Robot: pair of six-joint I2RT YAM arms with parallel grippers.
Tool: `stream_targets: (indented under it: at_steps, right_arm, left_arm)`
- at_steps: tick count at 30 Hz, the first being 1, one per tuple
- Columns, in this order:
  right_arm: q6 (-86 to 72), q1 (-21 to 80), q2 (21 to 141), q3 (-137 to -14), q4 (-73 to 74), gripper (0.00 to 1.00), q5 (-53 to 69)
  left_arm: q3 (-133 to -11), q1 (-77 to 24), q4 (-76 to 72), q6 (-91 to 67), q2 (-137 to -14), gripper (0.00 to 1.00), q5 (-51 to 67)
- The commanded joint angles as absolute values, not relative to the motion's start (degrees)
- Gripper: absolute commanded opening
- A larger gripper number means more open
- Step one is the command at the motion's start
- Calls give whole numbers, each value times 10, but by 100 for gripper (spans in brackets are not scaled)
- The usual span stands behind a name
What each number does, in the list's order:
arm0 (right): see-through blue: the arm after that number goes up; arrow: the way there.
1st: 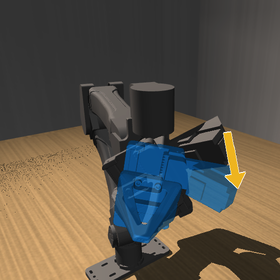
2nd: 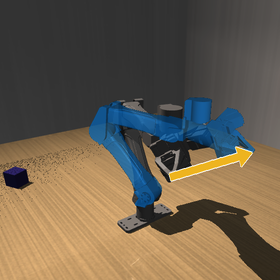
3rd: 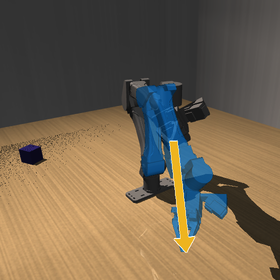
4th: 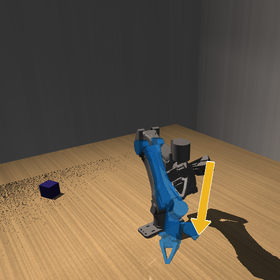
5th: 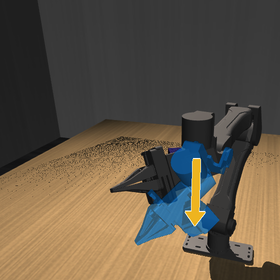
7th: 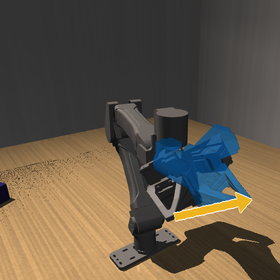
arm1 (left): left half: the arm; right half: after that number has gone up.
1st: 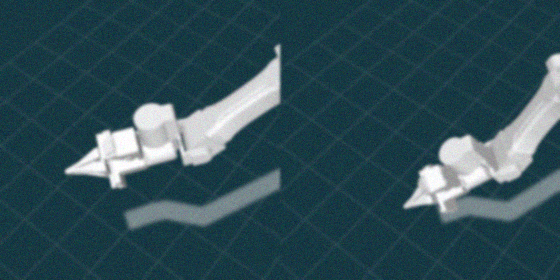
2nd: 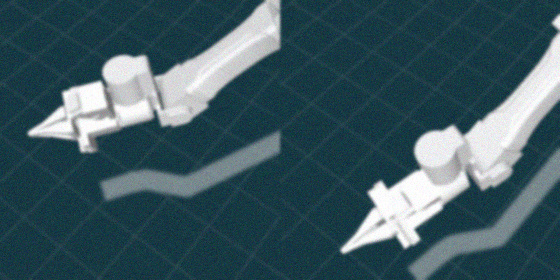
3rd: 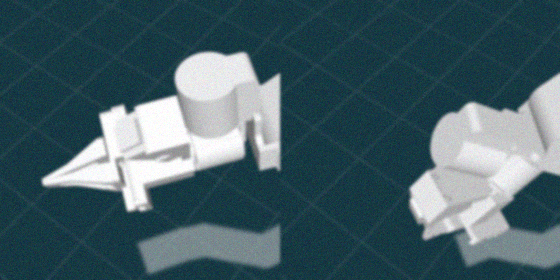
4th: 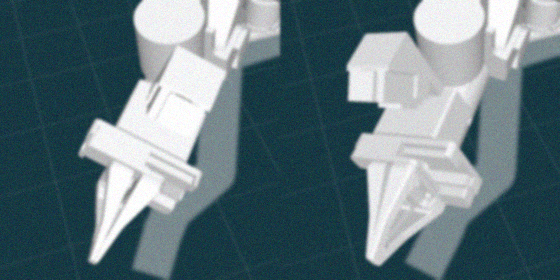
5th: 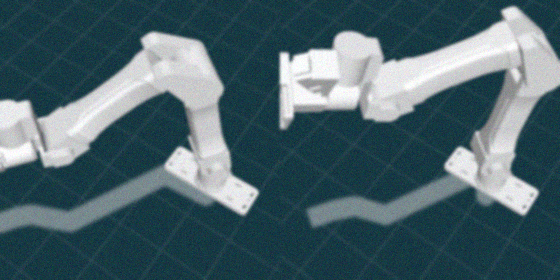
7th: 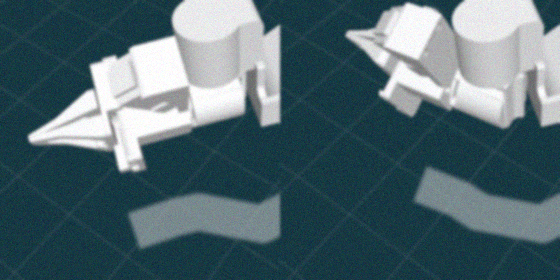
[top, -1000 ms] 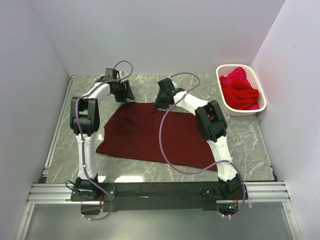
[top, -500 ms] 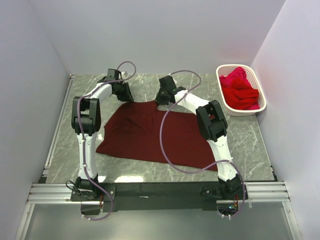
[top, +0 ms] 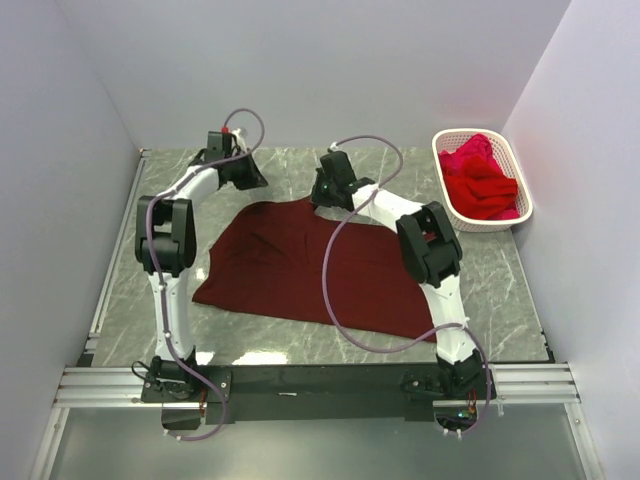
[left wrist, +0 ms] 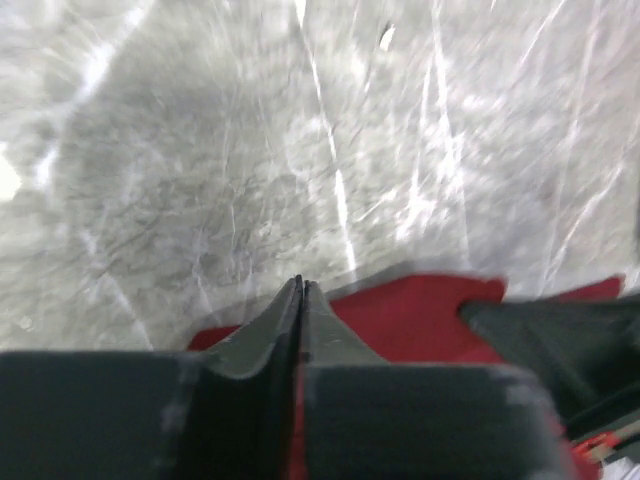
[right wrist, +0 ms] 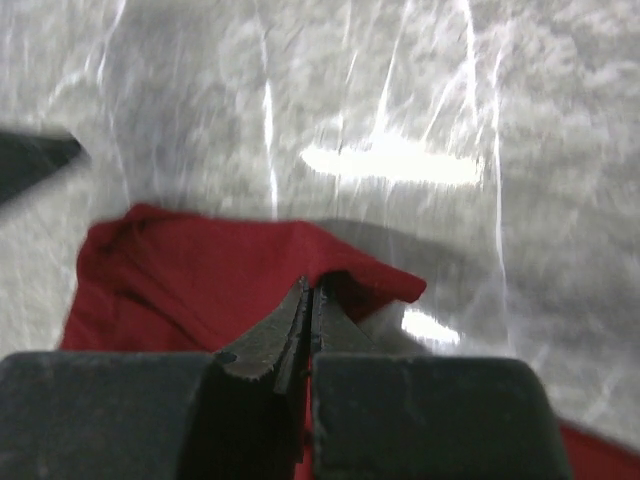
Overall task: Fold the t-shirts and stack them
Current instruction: Fold the tshirt
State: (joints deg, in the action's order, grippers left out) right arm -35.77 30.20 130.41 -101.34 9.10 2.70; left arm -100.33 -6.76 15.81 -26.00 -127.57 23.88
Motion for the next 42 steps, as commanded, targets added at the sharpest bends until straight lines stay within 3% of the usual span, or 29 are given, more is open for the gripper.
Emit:
stream_targets:
  at_steps: [1, 4, 7, 9, 15, 17, 19, 29, 36, 42]
  right_arm:
    - [-292, 331, 1209, -956, 5, 0, 24]
    - [-239, 360, 1159, -884, -34, 0, 1]
    - [-225, 377, 1121, -827, -50, 0, -32]
    - [-222, 387, 1108, -804, -54, 0, -38]
    - [-222, 403, 1065, -749, -77, 1, -67]
    - [-218, 405, 1062, -741, -79, 1, -71]
    - [-216, 410, 1055, -735, -80, 1, -71]
    - [-240, 446, 975, -593, -130, 3, -71]
    - [-245, 490, 968, -541, -141, 15, -87]
    - [-250, 492, 934, -495, -151, 37, -91]
  left_arm:
    - [-991, -61, 161, -300, -1205, 12, 204]
    - [-944, -60, 199, -351, -1168, 26, 160]
    - [-844, -64, 200, -408, -1096, 8, 153]
    - [-772, -72, 170, -431, -1010, 3, 138]
    - [-573, -87, 147, -496, -855, 1, 130]
    - [-528, -91, 135, -507, -842, 1, 124]
    - [-507, -92, 115, -517, -846, 9, 113]
    - [-518, -76, 104, -527, -959, 13, 63]
    - [-497, -47, 73, -565, -979, 18, 78]
    - [-448, -19, 67, -596, -934, 36, 72]
